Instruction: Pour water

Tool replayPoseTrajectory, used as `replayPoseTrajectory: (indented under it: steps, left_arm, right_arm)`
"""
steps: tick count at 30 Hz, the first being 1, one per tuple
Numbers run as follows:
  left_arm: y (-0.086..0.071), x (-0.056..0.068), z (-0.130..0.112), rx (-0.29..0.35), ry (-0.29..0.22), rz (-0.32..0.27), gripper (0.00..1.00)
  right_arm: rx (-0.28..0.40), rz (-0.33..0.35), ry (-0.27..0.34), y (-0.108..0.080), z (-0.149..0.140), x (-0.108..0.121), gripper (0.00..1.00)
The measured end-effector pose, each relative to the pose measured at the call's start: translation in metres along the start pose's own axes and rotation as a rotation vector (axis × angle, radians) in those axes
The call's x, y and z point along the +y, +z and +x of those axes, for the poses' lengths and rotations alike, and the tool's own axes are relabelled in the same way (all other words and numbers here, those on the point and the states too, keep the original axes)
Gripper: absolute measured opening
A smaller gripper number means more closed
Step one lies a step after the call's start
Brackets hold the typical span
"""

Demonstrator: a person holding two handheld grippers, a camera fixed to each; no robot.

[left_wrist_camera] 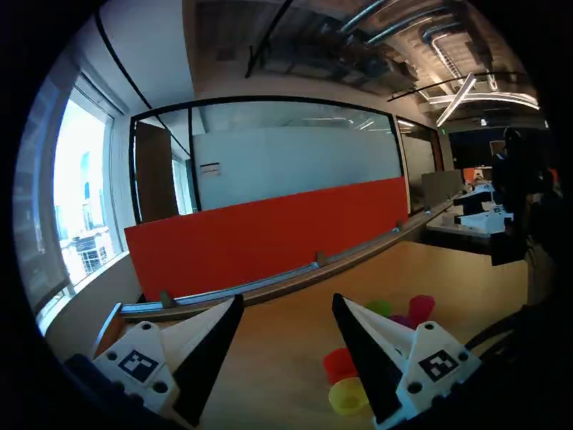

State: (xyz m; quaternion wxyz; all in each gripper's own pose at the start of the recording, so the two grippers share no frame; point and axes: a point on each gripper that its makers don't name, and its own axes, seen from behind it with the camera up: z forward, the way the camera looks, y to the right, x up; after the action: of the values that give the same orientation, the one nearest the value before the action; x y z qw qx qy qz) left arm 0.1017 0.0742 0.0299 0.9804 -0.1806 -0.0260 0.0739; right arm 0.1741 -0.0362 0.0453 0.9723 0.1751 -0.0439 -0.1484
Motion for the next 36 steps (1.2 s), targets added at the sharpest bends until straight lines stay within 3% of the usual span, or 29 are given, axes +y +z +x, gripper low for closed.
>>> replayPoseTrajectory:
  steps: [8, 17, 29, 36]
  left_arm:
    - [0.006, 0.021, -0.013, -0.056, 0.021, -0.089, 0.92]
    - [0.009, 0.044, -0.021, -0.095, 0.075, -0.172, 0.92]
    - [0.015, 0.074, -0.041, -0.164, 0.057, -0.295, 0.92]
    - [0.021, 0.082, -0.054, -0.193, 0.065, -0.320, 0.92]
  right_arm:
    - [-0.035, 0.080, -0.026, 0.003, 0.000, -0.014, 1.00]
    - [-0.061, 0.114, -0.053, 0.007, 0.003, -0.018, 1.00]
    - [-0.117, 0.163, -0.063, 0.014, -0.012, -0.022, 1.00]
    - [-0.137, 0.185, -0.063, 0.023, -0.017, -0.025, 1.00]
